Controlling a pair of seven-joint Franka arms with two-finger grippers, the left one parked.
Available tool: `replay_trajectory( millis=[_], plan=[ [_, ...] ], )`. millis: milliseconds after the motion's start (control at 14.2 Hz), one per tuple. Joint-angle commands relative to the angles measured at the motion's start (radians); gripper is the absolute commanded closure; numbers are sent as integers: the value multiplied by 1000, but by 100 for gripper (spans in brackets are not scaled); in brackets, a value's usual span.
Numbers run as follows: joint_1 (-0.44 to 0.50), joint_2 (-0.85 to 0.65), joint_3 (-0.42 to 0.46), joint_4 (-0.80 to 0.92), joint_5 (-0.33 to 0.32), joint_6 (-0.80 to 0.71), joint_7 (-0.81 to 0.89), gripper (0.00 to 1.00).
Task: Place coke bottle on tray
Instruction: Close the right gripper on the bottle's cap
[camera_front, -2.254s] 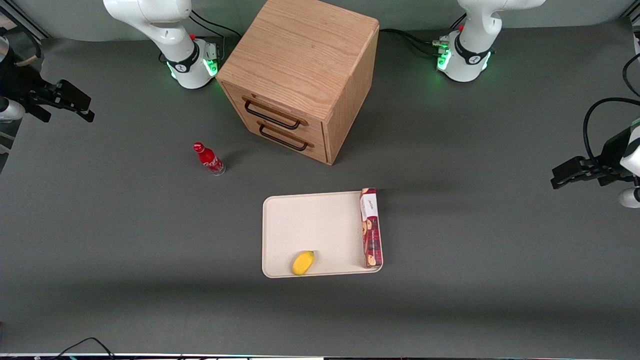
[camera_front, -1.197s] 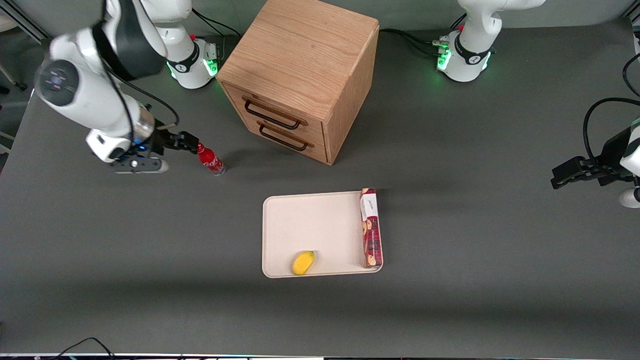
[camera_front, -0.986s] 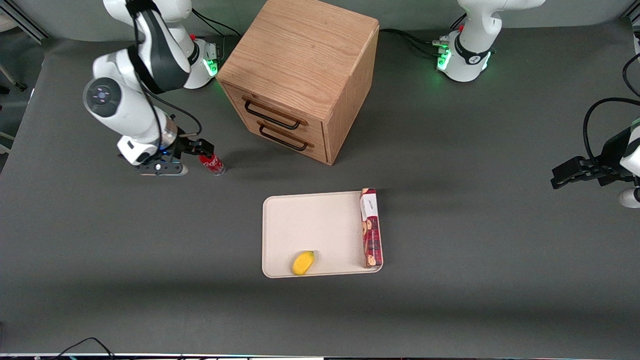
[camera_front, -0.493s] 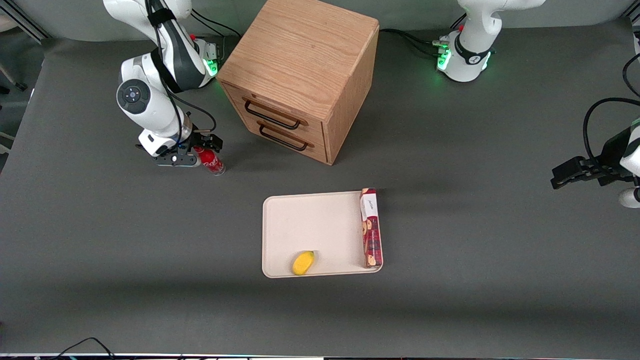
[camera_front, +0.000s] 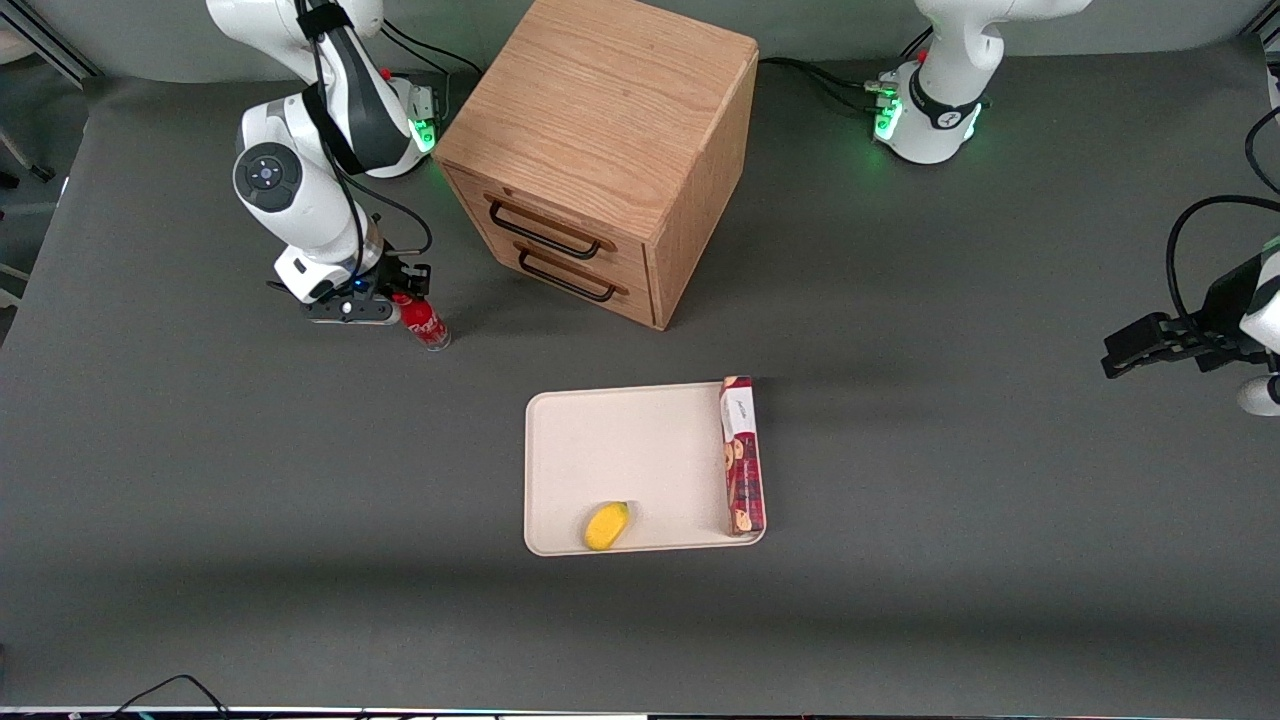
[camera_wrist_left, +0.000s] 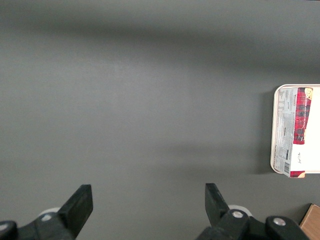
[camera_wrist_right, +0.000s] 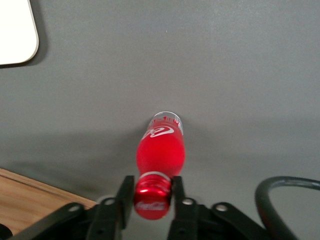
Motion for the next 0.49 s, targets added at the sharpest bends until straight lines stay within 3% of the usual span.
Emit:
replay_trajectory(
  millis=[0, 141, 423],
  plan=[
    [-6, -24, 12, -10, -16, 6, 8, 100],
    [-6, -27, 12, 22, -17, -25, -2, 100],
    [-8, -20, 10, 290, -34, -317, -5, 100]
  ],
)
